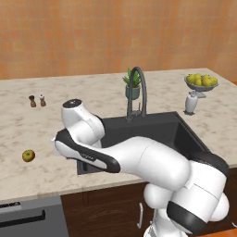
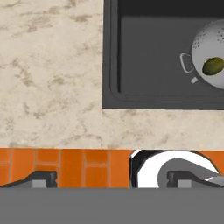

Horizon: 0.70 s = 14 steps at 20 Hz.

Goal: Put the colander in the sink, put the mango, apple in the colander, and turn on the sink faucet and pour water over the colander.

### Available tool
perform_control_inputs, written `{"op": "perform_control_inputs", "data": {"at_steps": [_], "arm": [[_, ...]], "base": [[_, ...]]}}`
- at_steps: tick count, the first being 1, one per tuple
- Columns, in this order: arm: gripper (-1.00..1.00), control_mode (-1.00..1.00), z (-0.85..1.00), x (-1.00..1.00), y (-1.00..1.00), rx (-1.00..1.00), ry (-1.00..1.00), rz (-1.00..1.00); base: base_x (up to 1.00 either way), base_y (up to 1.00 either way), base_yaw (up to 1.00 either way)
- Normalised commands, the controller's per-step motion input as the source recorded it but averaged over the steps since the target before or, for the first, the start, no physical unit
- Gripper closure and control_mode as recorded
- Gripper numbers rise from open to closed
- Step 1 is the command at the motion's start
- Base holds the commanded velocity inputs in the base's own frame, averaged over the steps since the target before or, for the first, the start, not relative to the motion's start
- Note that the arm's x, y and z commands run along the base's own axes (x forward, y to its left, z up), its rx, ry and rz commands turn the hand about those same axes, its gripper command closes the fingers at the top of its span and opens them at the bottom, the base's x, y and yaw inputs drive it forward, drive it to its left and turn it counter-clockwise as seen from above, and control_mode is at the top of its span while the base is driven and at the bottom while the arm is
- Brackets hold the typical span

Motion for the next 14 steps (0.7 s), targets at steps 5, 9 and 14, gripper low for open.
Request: {"op": "perform_control_inputs", "data": {"at_steps": [5,9,14], "arm": [[-1.00,-1.00,-0.15,0.26,0.05,0.00,-0.06,0.03],[-1.00,-1.00,-0.08,0.19,0.19,0.00,-0.01,0.06],[-1.00,-1.00,0.00,0.09,0.52,0.00,0.00,0.11]], "base": [[0.00,0.00,0.00],[0.00,0.00,0.00],[0.00,0.00,0.00]]}}
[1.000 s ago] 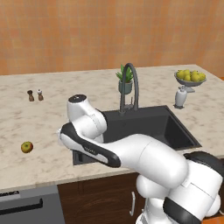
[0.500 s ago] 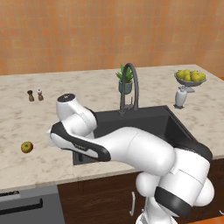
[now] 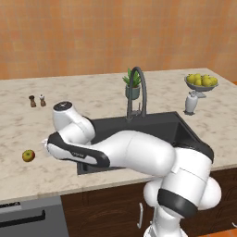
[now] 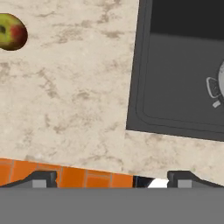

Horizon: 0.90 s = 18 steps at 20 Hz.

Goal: Put the colander in the sink, put the mango, apple in the colander, and turn on the sink faucet and pour water over the colander.

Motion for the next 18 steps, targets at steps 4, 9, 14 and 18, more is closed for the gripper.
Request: {"op": "perform_control_inputs", "data": {"at_steps": [4,9,14,18], "arm": [[-1.00,-1.00,-0.11,0.28,0.64,0.00,0.00,0.11],[-1.00,-1.00,-0.04,0.26,0.41,0.00,0.00,0.07],[-1.00,-1.00,-0.05,0.28,0.16,0.00,-0.04,0.00],[-1.00,-1.00,-0.17,0.27,0.40,0.00,-0.02,0.00]], "base": [[0.00,0.00,0.00],[0.00,0.00,0.00],[0.00,0.00,0.00],[0.00,0.00,0.00]]}}
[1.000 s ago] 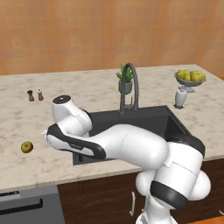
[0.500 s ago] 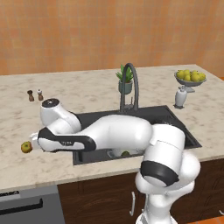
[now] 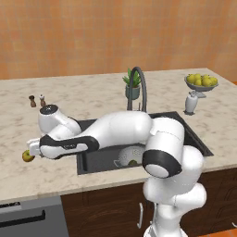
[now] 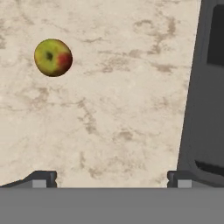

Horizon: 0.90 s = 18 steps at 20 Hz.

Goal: Put the colander in the sink, put the mango, apple in the colander, and turn on the sink faucet and pour water over the colander.

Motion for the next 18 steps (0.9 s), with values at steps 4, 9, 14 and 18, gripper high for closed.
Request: {"op": "perform_control_inputs", "data": {"at_steps": [4,9,14,18], "arm": [[-1.00,-1.00,-0.16,0.22,0.51,0.00,0.00,0.00],[-1.00,-1.00,0.00,0.18,0.46,0.00,0.00,0.00],[-1.00,-1.00,0.00,0.10,0.22,-0.01,0.00,0.00],[-1.00,-1.00,0.00,0.14,0.21,0.00,0.00,0.00]], "base": [[0.00,0.00,0.00],[0.00,0.00,0.00],[0.00,0.00,0.00],[0.00,0.00,0.00]]}}
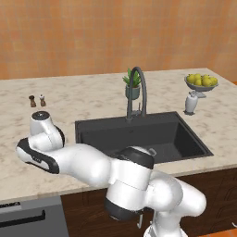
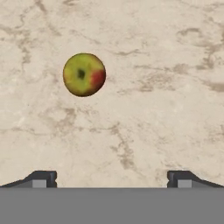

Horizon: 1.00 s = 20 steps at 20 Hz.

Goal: Put the colander in the sink, put the mango, apple in the colander, and turn on the sink faucet and pour water over the colander.

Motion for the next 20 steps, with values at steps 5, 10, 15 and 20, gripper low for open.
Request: {"op": "perform_control_inputs", "data": {"at_steps": [5,10,15,20], "arm": [[-1.00,-1.00,0.00,0.12,0.22,0.00,0.00,0.00],[-1.00,-1.00,0.00,0.27,0.16,0.00,0.00,0.00],[-1.00,-1.00,-0.06,0.21,0.15,0.00,0.00,0.00],[-1.00,-1.00,-0.21,0.16,0.15,0.00,0.00,0.00]], "base": [[0.00,0.00,0.00],[0.00,0.00,0.00],[0.00,0.00,0.00],[0.00,0.00,0.00]]}}
